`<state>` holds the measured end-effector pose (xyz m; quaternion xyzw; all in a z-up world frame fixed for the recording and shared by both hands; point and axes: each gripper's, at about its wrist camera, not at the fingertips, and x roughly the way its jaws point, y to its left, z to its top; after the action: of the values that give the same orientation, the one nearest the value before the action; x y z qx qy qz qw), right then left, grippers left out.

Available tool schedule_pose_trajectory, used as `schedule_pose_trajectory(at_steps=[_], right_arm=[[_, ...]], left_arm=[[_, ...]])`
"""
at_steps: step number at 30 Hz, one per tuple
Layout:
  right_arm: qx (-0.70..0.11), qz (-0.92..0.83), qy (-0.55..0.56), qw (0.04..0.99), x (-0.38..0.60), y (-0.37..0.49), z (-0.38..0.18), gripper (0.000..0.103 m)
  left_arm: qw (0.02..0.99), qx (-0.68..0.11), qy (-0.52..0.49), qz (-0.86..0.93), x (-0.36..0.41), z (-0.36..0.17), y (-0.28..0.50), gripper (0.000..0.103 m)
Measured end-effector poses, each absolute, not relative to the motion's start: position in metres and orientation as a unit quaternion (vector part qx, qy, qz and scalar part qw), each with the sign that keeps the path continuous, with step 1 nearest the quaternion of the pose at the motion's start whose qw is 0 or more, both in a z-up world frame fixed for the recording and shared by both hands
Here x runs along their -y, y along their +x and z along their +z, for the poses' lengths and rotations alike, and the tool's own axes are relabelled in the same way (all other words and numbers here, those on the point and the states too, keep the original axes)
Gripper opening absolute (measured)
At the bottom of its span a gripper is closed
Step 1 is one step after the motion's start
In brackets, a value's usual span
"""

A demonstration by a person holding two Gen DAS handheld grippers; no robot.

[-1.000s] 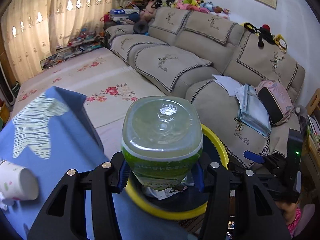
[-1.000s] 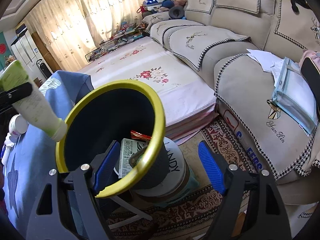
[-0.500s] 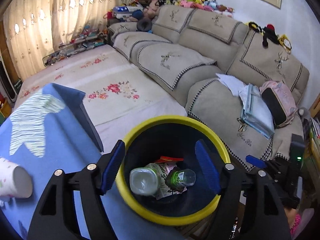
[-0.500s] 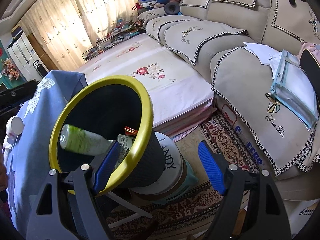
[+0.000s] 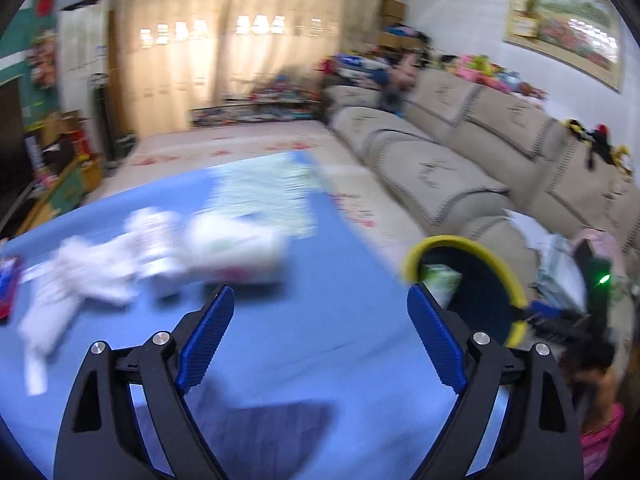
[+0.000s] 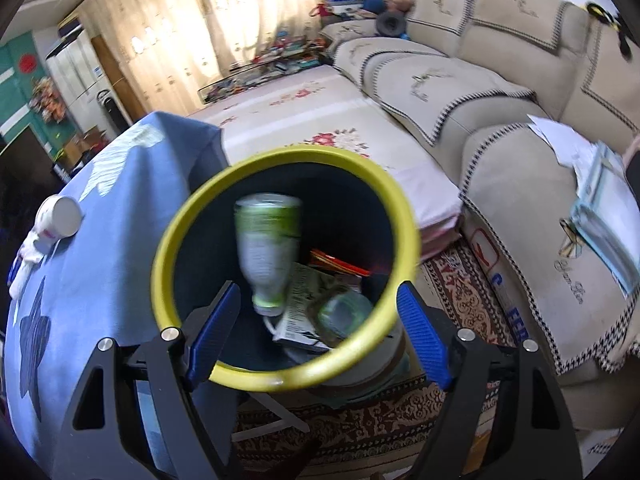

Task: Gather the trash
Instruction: 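Carry the coconut water bottle into the bin and open the left gripper, then grasp the white paper cup with the right gripper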

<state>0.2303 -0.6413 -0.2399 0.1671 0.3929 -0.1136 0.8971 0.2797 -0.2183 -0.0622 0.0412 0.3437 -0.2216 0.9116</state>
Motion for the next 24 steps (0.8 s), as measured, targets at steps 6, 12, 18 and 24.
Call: schedule_pose_trajectory(at_steps=[6, 12, 18, 24], right_arm=[[-0.397, -0.072, 0.132, 0.905, 0.588, 0.260, -0.222, 0.076], [-0.387, -0.021, 0.097, 0.917, 0.517, 0.299, -0.188, 0.077], [-0.366, 0.011, 0.078, 0.927, 0.448, 0.331, -0.162, 0.083], [-0.379, 0.025, 0.052, 0.923, 0.404, 0.360, -0.171, 0.083]], left_arm=[[0.932, -0.330, 0.045, -0.142, 0.126, -0.079, 0.282, 0.087], [0.943, -0.313, 0.030, -0.110, 0.075, -0.090, 0.294, 0.087], [0.940, -0.322, 0.022, -0.111, 0.050, -0.089, 0.292, 0.088], [0.946, -0.303, -0.011, -0.110, 0.024, -0.076, 0.279, 0.091]])
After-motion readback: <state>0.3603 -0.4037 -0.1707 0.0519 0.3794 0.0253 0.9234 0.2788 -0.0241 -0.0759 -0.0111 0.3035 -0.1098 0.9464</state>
